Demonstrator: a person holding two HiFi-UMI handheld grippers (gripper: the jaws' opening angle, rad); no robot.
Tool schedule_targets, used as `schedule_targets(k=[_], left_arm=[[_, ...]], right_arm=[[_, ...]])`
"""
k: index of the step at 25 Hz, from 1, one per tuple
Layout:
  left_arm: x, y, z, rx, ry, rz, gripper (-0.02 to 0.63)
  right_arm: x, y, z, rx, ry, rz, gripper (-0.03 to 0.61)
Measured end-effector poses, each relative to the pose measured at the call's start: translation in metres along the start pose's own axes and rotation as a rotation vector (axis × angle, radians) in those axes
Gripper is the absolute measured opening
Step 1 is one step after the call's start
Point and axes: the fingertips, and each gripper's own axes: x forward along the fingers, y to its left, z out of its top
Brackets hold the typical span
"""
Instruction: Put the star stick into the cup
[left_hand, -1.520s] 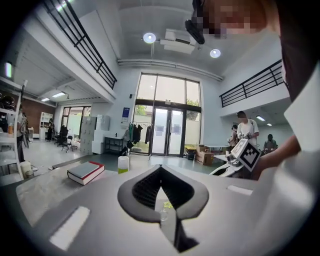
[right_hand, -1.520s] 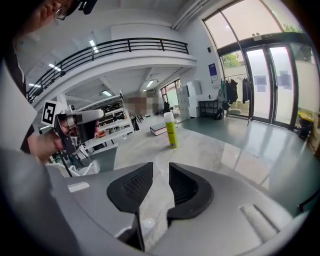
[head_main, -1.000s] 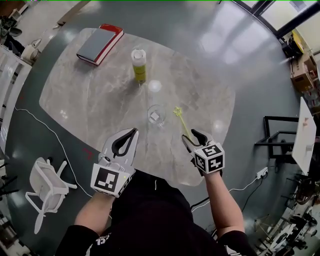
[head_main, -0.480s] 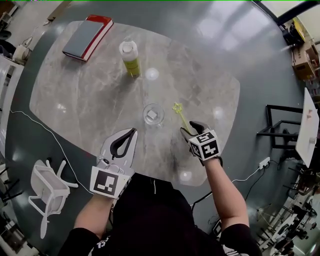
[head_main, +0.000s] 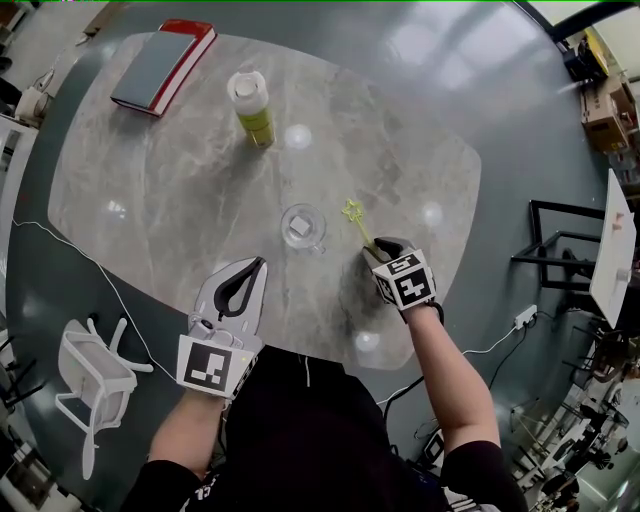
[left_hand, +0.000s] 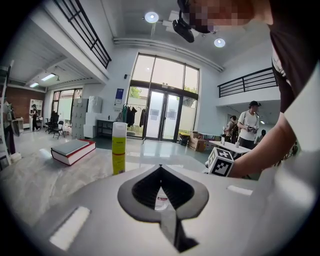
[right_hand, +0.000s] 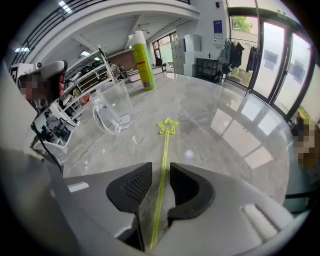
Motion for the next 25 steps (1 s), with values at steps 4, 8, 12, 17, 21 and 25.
schedule_targets(k=[4,8,12,17,21,25], left_arm=[[0.0,0.004,-0.002,-0.009,0.017,0.014,-0.002],[-0.001,0.004,-0.004,-0.023,0.02,0.021,-0.002],[-0.003,-0.004,0.0,-0.025,0.007,0.013,-0.002],[-0.011,-0.007,0.013,-0.011,-0.002,0.021,-0.002],[-0.021,-0.004,0.024,-0.006,-0.014,0.039,-0.002],[-0.029,-0.007,0.03,0.004,-0.058,0.032,-0.002]], right_arm=[[0.001,-0.005,0.0,-0.023,0.014,-0.038,0.083],[0.004,0.004,0.002,-0.124,0.063,-0.065,0.051],[0.006,0.008,0.001,-0.21,0.114,-0.085,0.031],[0.004,0.004,-0.002,-0.131,0.102,-0.049,0.028],[-0.012,0.002,0.002,-0.085,0.062,-0.051,0.028],[-0.031,-0.001,0.012,-0.001,-0.023,-0.023,0.028]])
